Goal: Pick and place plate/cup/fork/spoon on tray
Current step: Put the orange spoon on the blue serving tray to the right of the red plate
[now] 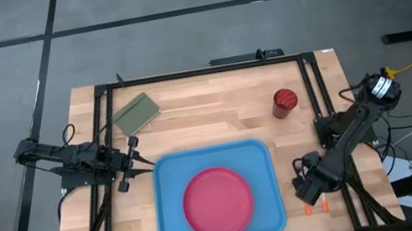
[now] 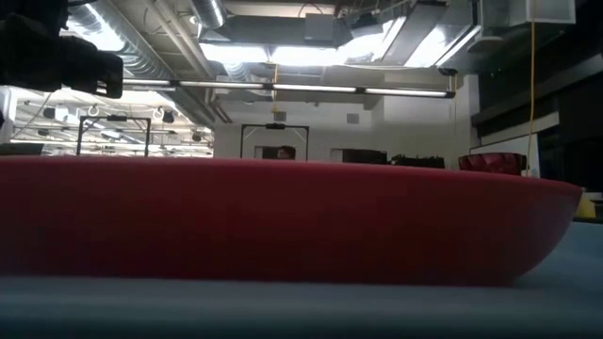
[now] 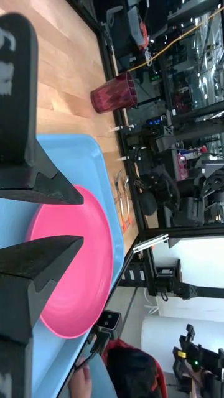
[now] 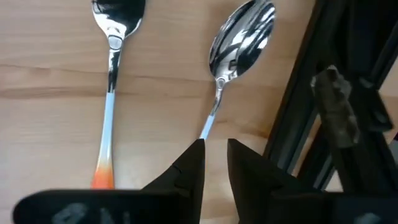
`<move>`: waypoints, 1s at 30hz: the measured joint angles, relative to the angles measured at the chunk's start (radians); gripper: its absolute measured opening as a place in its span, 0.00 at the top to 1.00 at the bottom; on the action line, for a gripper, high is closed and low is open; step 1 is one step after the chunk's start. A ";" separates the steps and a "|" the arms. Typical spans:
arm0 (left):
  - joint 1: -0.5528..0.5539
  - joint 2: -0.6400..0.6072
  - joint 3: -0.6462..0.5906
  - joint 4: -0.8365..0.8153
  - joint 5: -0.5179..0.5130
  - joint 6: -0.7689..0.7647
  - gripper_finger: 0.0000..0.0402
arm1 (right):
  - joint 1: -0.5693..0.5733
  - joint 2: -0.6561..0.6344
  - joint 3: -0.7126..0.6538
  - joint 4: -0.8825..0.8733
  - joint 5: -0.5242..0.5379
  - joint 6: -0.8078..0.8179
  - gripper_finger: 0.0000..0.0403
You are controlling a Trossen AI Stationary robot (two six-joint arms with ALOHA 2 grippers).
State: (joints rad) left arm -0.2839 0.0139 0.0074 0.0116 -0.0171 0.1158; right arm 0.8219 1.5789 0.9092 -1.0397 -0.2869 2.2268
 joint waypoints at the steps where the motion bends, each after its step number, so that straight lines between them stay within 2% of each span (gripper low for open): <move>1: 0.000 0.000 0.000 0.000 0.000 0.000 0.79 | 0.000 0.013 0.000 0.010 0.002 -0.002 0.82; 11: 0.000 0.000 0.000 0.000 0.000 0.000 0.79 | 0.014 0.139 0.000 0.052 -0.003 -0.009 0.82; 25: 0.000 0.000 0.000 0.000 0.000 0.000 0.79 | 0.065 0.144 0.000 0.034 -0.021 0.021 0.82; 30: 0.000 0.000 0.000 0.000 0.000 0.000 0.79 | 0.065 0.144 0.000 0.029 0.035 0.047 0.82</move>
State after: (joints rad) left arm -0.2840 0.0139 0.0074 0.0116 -0.0173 0.1158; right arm 0.8871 1.7229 0.9096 -1.0111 -0.2515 2.2737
